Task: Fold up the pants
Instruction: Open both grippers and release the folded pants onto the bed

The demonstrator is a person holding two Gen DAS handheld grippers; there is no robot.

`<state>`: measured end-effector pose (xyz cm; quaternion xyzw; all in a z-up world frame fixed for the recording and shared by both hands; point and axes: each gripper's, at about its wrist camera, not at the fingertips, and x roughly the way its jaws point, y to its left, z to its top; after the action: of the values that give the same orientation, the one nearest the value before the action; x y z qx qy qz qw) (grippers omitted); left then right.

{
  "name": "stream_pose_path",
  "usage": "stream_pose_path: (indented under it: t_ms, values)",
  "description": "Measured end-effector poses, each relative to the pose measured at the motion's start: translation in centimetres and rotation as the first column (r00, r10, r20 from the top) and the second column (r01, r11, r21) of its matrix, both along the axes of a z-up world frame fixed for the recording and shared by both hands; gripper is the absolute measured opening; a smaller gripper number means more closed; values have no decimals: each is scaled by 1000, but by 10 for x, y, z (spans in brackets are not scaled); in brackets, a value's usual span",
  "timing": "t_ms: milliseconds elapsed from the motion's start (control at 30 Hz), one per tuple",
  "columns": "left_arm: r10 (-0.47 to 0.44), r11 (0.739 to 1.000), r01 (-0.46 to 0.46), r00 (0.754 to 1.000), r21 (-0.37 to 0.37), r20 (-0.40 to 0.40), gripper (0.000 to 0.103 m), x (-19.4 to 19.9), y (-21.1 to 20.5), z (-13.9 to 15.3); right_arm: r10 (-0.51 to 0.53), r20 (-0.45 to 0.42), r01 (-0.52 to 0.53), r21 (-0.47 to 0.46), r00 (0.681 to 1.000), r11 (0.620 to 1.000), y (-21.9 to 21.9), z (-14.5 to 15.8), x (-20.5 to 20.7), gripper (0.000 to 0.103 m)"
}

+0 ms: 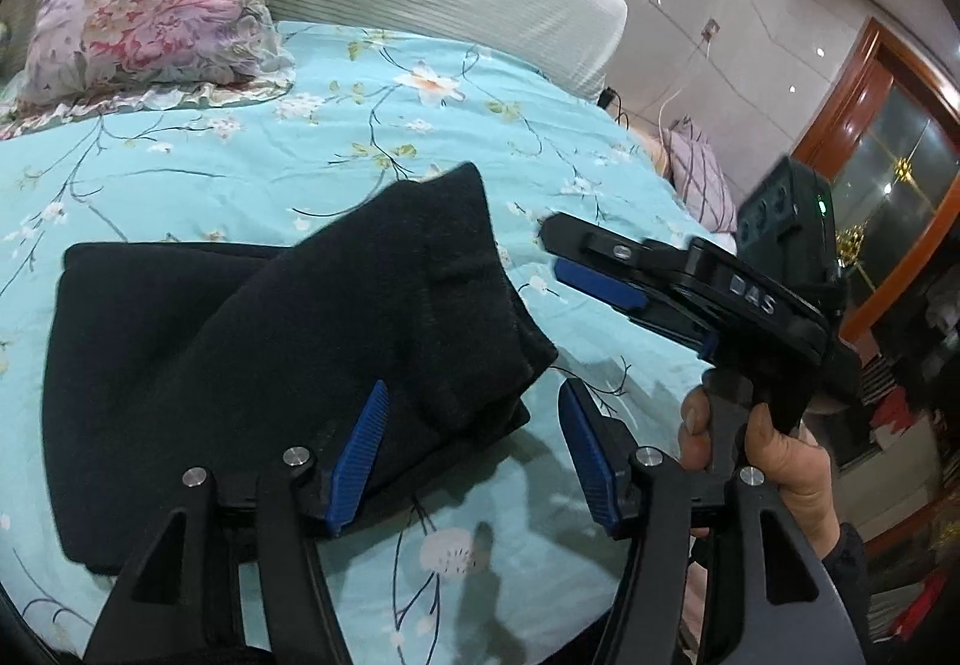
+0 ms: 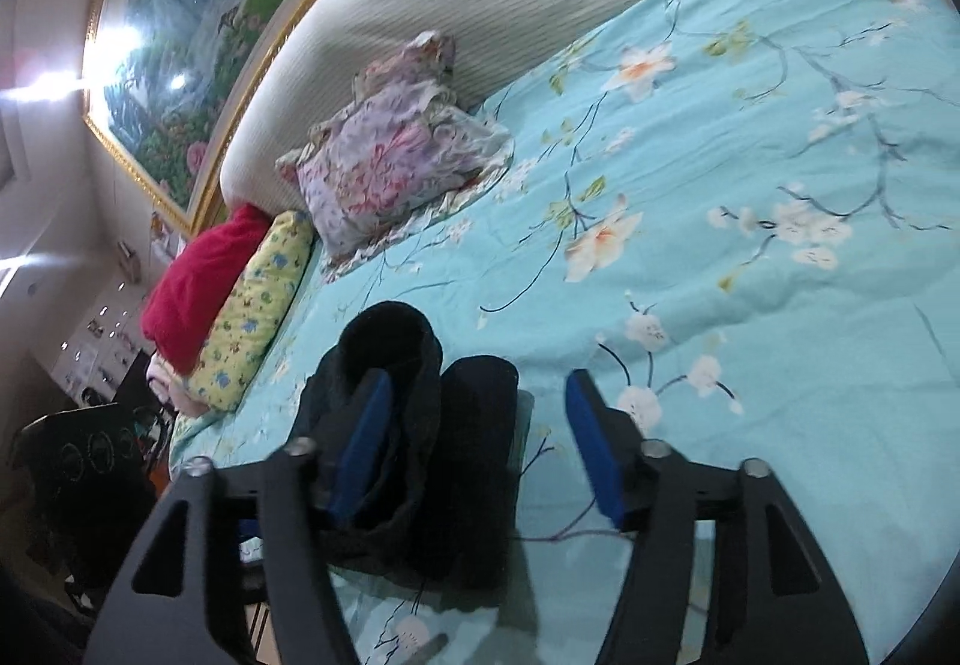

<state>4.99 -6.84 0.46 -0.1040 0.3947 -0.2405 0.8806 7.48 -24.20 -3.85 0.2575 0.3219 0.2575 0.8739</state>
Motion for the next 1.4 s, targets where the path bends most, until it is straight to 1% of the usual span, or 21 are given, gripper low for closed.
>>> stream_pose_path:
  t_ms: [133,233,367,433,500,600,700,833,1033,1133,1233,1333,1400]
  values:
    - [31,999,-31,999,-30,7,61,-10,16,9,-13,19,13,2,1000,1000,6,10,-12,68]
    - [63,997,-62,998,-35,21,61,-14,29,16,-28,34,29,-13,999,999,13,18,-20,72]
    - [105,994,-103,994,-36,41,61,-17,44,25,-44,50,46,-47,998,998,25,27,-30,74]
    - [124,992,-122,991,-43,49,63,-19,53,27,-51,58,56,-77,997,995,32,31,-35,79]
    - [149,988,-146,988,-47,51,64,-18,63,28,-57,68,65,-111,996,992,39,33,-39,81]
    - [176,983,-174,983,-51,44,64,-19,76,26,-57,71,67,-161,996,985,51,35,-42,82]
    - [205,978,-203,978,-43,39,64,-18,91,23,-60,67,72,-189,996,979,59,33,-44,82]
    - [249,968,-248,968,-34,35,64,-17,109,17,-69,46,77,-197,997,977,67,28,-43,82]
    - [294,956,-294,956,-16,-6,66,-8,131,3,-81,18,83,-221,997,972,75,21,-38,82]
    - [287,958,-287,957,4,-26,66,0,133,-4,-81,3,80,-222,997,972,77,17,-36,82]
    - [266,963,-265,963,41,-32,67,11,129,-8,-85,-10,81,-228,996,970,78,14,-34,82]
    - [262,964,-260,965,62,-31,70,22,127,-11,-88,-18,82,-220,996,972,75,12,-32,82]
    - [269,961,-265,962,75,-41,70,28,127,-14,-87,-25,79,-221,996,972,75,10,-31,82]
